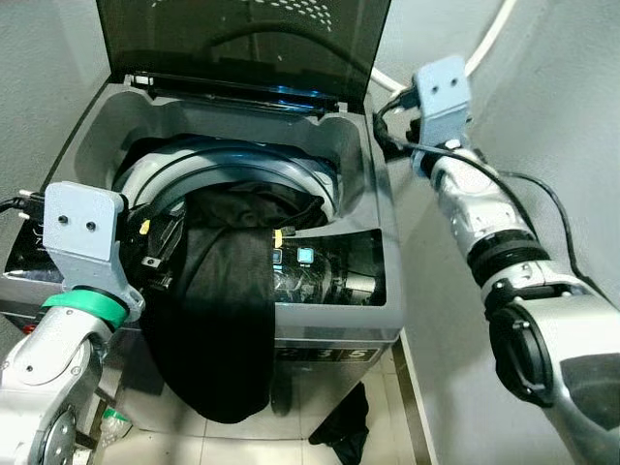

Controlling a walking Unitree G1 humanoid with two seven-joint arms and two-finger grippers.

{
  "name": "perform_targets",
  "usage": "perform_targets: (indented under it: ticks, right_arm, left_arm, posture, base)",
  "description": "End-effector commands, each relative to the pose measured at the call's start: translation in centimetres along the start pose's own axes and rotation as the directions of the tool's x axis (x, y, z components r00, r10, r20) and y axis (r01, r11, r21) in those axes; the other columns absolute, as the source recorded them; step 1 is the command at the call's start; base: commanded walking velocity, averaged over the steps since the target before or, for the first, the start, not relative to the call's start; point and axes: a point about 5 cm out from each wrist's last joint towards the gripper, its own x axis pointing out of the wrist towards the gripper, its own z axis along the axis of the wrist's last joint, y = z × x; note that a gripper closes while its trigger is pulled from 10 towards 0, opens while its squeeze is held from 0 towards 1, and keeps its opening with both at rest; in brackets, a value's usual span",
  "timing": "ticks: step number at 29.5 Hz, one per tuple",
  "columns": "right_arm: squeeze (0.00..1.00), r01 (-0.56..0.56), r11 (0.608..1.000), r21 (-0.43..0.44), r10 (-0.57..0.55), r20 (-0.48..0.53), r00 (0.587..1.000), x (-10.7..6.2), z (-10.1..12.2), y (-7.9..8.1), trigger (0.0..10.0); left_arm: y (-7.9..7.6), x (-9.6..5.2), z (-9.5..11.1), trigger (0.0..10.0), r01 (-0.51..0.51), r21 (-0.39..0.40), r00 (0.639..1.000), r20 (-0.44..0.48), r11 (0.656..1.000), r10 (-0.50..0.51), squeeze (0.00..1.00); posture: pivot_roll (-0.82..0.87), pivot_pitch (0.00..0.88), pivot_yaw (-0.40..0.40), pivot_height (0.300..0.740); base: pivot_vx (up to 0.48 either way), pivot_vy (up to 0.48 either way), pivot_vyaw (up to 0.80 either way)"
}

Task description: Clothes washing

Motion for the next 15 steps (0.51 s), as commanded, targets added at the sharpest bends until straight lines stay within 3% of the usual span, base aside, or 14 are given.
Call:
perform_targets:
  ticks: [1, 4, 6, 7, 8, 9, 10, 12, 14, 15]
  right_arm:
    - [0.0, -0.315, 0.948, 0.037, 0.314, 0.027, 0.949, -0.8, -0.6, 2.6, 10.0]
    - [0.0, -0.396, 0.917, 0.047, 0.395, 0.03, 0.918, -1.2, -0.8, 3.3, 10.0]
    - [0.0, -0.647, 0.754, 0.116, 0.648, 0.034, 0.761, -4.3, -1.5, 6.4, 10.0]
    - [0.0, -0.647, 0.754, 0.116, 0.648, 0.034, 0.761, -4.3, -1.5, 6.4, 10.0]
    - [0.0, -0.733, 0.666, 0.138, 0.737, 0.032, 0.676, -5.8, -1.8, 7.8, 10.0]
    - [0.0, -0.733, 0.666, 0.138, 0.737, 0.032, 0.676, -5.8, -1.8, 7.8, 10.0]
    - [0.0, -0.805, 0.571, 0.158, 0.814, 0.014, 0.58, -7.4, -2.1, 9.2, 10.0]
    - [0.0, -0.868, 0.464, 0.174, 0.883, -0.019, 0.468, -9.2, -2.9, 11.2, 10.0]
    - [0.0, -0.868, 0.464, 0.174, 0.883, -0.019, 0.468, -9.2, -2.9, 11.2, 10.0]
    - [0.0, -0.881, 0.441, 0.168, 0.896, -0.029, 0.443, -9.5, -3.4, 12.0, 10.0]
  left_arm:
    - [-0.3, -0.1, -0.1, 10.0, 0.033, 0.002, 0.999, -0.001, 0.999, -0.033, 0.0]
    - [-0.3, -0.1, -0.1, 10.0, 0.037, 0.004, 0.999, -0.003, 0.999, -0.037, 0.0]
    - [-0.2, -0.4, -0.2, 10.0, 0.025, 0.01, 1.0, -0.012, 1.0, -0.024, 0.0]
    - [-0.2, -0.4, -0.2, 10.0, 0.025, 0.01, 1.0, -0.012, 1.0, -0.024, 0.0]
    - [-0.1, -0.6, -0.2, 10.0, 0.018, 0.011, 1.0, -0.016, 1.0, -0.018, 0.0]
    - [-0.1, -0.6, -0.2, 10.0, 0.018, 0.011, 1.0, -0.016, 1.0, -0.018, 0.0]
    - [0.1, -1.0, -0.3, 10.0, 0.004, 0.013, 1.0, -0.024, 1.0, -0.004, 0.0]
    - [0.6, -1.6, -0.6, 10.0, -0.032, 0.024, 0.999, -0.041, 0.999, 0.033, 0.0]
    - [0.6, -1.6, -0.6, 10.0, -0.032, 0.024, 0.999, -0.041, 0.999, 0.033, 0.0]
    - [0.9, -1.8, -0.6, 10.0, -0.048, 0.029, 0.998, -0.046, 0.998, 0.049, 0.0]
  posture:
    - [0.12, 0.05, -0.019, 0.74]
    - [0.12, 0.05, -0.019, 0.74]
    - [0.12, 0.056, -0.027, 0.74]
    - [0.12, 0.056, -0.027, 0.74]
    - [0.12, 0.056, -0.027, 0.74]
    - [0.12, 0.056, -0.027, 0.74]
    - [0.12, 0.063, -0.03, 0.74]
    - [0.12, 0.065, -0.037, 0.74]
    - [0.12, 0.065, -0.037, 0.74]
    - [0.12, 0.065, -0.037, 0.74]
  base:
    - [0.0, 0.0, 0.0]
    - [0.0, 0.0, 0.0]
    - [0.0, 0.0, 0.0]
    - [0.0, 0.0, 0.0]
    - [0.0, 0.0, 0.0]
    - [0.0, 0.0, 0.0]
    - [0.0, 0.0, 0.0]
    - [0.0, 0.0, 0.0]
    - [0.0, 0.0, 0.0]
    - [0.0, 0.0, 0.0]
